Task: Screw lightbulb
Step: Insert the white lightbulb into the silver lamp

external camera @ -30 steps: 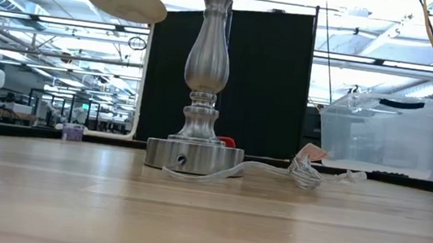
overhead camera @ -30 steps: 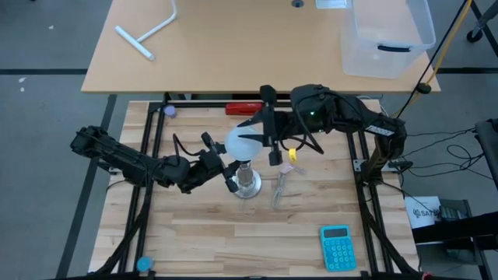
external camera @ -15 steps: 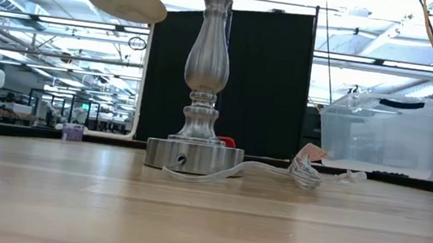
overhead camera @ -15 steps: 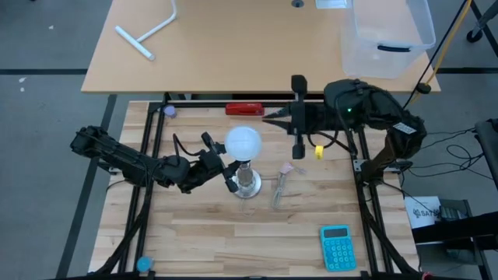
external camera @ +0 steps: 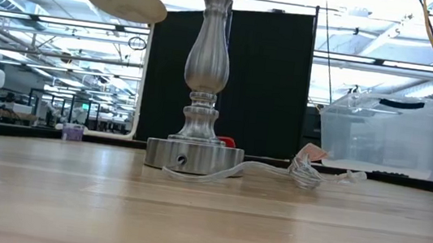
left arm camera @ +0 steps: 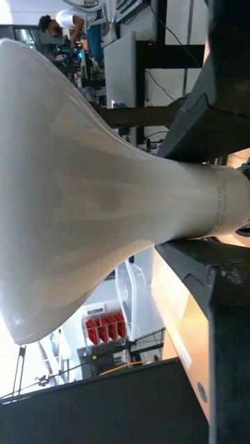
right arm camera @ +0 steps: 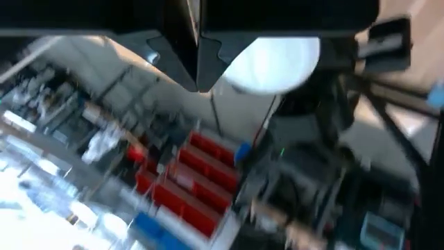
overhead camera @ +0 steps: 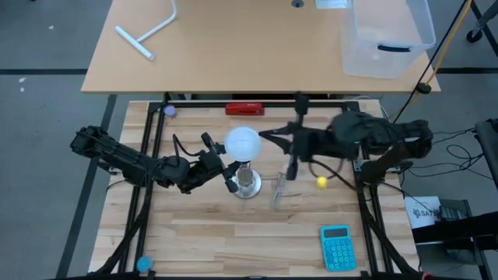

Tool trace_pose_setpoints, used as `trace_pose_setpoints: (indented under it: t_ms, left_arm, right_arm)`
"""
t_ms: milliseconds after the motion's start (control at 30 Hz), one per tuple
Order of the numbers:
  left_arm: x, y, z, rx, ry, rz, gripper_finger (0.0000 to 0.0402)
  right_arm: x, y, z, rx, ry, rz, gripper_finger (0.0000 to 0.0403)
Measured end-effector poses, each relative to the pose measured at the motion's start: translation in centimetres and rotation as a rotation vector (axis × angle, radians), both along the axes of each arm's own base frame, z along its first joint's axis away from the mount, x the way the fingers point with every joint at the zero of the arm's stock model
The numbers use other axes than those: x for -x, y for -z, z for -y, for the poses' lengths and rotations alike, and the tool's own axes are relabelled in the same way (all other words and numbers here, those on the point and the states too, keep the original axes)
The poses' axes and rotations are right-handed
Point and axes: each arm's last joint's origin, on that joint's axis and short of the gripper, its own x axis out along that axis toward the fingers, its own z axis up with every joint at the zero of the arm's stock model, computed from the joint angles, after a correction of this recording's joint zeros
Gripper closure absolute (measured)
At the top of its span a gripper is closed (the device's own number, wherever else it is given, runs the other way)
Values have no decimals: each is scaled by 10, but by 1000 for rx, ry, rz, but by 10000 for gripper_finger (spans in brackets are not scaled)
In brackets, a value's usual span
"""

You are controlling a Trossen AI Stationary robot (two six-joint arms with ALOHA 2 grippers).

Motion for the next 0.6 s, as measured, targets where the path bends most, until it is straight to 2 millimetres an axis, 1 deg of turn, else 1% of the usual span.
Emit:
trace_pose_setpoints:
  t_ms: [67, 167, 233, 300, 433, 600]
  left_arm:
    - [0, 0, 0, 0, 0, 0, 239]
    - [0, 0, 0, 7, 1, 3, 239]
    - [0, 0, 0, 12, 3, 5, 239]
    - [0, 0, 1, 13, 7, 5, 239]
    - [0, 0, 2, 17, 9, 7, 239]
    - [0, 0, 2, 21, 10, 9, 239]
  right_arm:
    - [14, 2, 1, -7, -49, 88, 403]
    - [43, 10, 10, -64, -127, 207, 403]
    - [58, 24, 18, -106, -146, 262, 403]
    - [67, 44, 26, -137, -131, 299, 403]
    - [70, 89, 35, -206, -96, 379, 403]
    - [60, 127, 36, -257, -68, 487, 403]
